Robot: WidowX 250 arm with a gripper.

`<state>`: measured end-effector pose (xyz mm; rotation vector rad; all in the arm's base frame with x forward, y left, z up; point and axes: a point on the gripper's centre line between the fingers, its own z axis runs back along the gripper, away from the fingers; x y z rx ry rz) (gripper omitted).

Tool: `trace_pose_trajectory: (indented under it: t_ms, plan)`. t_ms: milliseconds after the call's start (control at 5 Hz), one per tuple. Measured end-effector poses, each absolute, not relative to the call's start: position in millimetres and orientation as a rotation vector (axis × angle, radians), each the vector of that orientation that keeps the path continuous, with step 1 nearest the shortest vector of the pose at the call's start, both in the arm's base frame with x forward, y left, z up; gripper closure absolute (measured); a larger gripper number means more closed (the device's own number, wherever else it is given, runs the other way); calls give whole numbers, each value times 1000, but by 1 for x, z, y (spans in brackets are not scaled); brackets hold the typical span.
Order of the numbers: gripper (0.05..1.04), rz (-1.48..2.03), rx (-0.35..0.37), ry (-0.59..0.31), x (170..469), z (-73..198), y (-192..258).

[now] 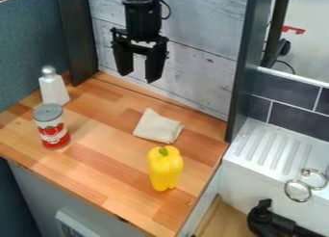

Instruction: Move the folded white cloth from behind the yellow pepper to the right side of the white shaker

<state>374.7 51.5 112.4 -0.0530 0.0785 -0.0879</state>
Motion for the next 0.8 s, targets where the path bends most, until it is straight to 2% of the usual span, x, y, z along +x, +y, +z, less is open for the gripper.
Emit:
trace_pose_trajectory:
  t_ms: [200, 400, 800]
  plan:
    - [83, -87, -62, 122, 372, 95, 51]
    - [83, -96, -62, 122, 365, 74, 50]
    - [83, -90, -56, 79, 369, 63, 42]
